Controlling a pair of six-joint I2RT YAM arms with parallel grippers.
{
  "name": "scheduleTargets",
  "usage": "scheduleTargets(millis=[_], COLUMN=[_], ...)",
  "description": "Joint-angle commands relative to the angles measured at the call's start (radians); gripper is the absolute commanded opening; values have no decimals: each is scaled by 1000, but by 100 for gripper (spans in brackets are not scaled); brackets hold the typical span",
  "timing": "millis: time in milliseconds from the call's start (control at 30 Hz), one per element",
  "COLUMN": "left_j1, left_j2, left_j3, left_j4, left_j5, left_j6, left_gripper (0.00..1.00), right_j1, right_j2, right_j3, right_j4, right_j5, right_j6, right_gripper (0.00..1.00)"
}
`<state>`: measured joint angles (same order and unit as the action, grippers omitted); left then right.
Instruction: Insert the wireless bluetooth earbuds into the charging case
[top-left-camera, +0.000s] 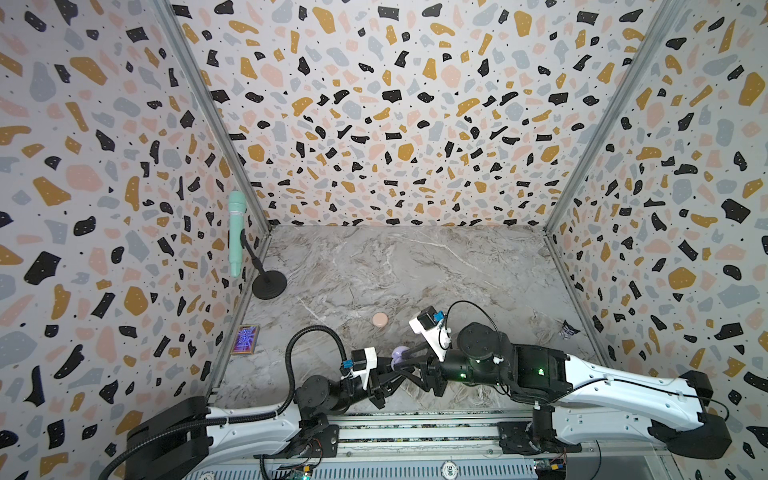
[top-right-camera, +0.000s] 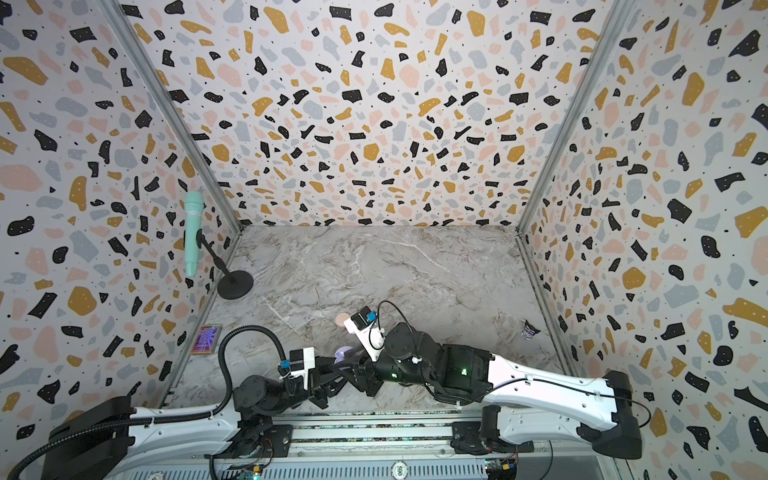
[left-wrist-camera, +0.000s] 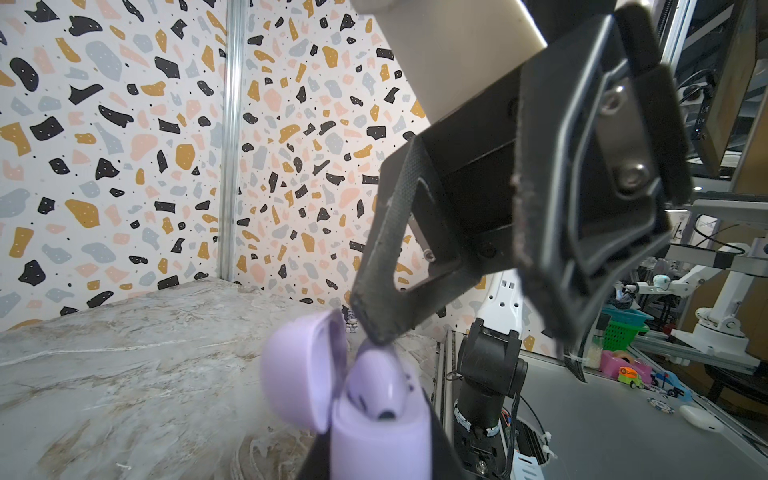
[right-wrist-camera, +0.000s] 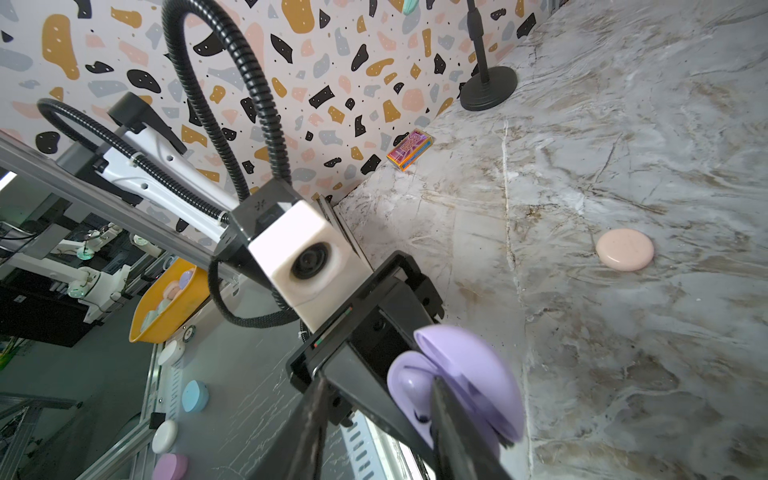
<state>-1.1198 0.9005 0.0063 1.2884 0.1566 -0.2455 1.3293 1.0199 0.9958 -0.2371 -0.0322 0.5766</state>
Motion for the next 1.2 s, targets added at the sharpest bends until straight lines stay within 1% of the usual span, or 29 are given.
scheduleTargets(millis=[0, 100, 200, 300, 367, 500, 533, 600, 667, 733, 800, 833, 867, 933, 967, 1000, 1033, 1100, 1167], left_j1=[-5, -4, -5, -5, -6, -6, -6, -5, -6, -6, -5, -5, -6, -6, -5, -5, -5, -5, -5], left_j2=[-5, 7, 8, 6, 11, 19, 20, 21, 19, 13, 4, 3, 4, 15, 24, 34, 42, 70, 113], left_j3=[-29, -25, -20, -19, -17, -18, -21, -22, -21, -33, -33, -29, -29, -20, -11, 1, 19, 98, 175], left_j4=[69, 83, 84, 87, 92, 96, 98, 95, 83, 105, 83, 63, 60, 47, 35, 13, -25, -210, -355], left_j5=[14, 28, 44, 59, 64, 63, 56, 42, 31, 2, -27, -31, -29, -41, -42, -44, -54, -123, -177], left_j6=[18, 13, 2, -6, -9, -13, -16, -18, -21, -33, -37, -31, -34, -54, -66, -82, -102, -158, -178], left_gripper=[0, 0, 0, 0, 0, 0, 0, 0, 0, 0, 0, 0, 0, 0, 0, 0, 0, 0, 0], right_j1=[-16, -54, -94, -107, -106, -105, -105, -105, -107, -107, -107, -107, -107, -115, -126, -144, -165, -232, -323], right_j2=[-63, -64, -54, -36, -17, -32, -46, -75, -118, -168, -211, -230, -245, -266, -267, -265, -259, -246, -229], right_j3=[40, 28, -7, -34, -38, -58, -63, -64, -72, -69, -71, -68, -57, -24, -9, 7, 18, 23, 10], right_j4=[-33, -26, 13, 54, 69, 128, 142, 150, 179, 188, 201, 197, 167, 49, -3, -59, -100, -166, -209], right_j5=[35, 24, -36, -95, -140, -297, -338, -376, -440, -475, -501, -486, -437, -230, -135, -47, 10, 90, 104], right_j6=[-19, -23, -14, -2, 3, 3, 3, 9, 9, 0, -8, -14, -21, -30, -24, -10, 0, 32, 56], right_gripper=[43, 51, 64, 71, 72, 71, 71, 70, 69, 69, 69, 68, 68, 69, 71, 73, 73, 73, 73])
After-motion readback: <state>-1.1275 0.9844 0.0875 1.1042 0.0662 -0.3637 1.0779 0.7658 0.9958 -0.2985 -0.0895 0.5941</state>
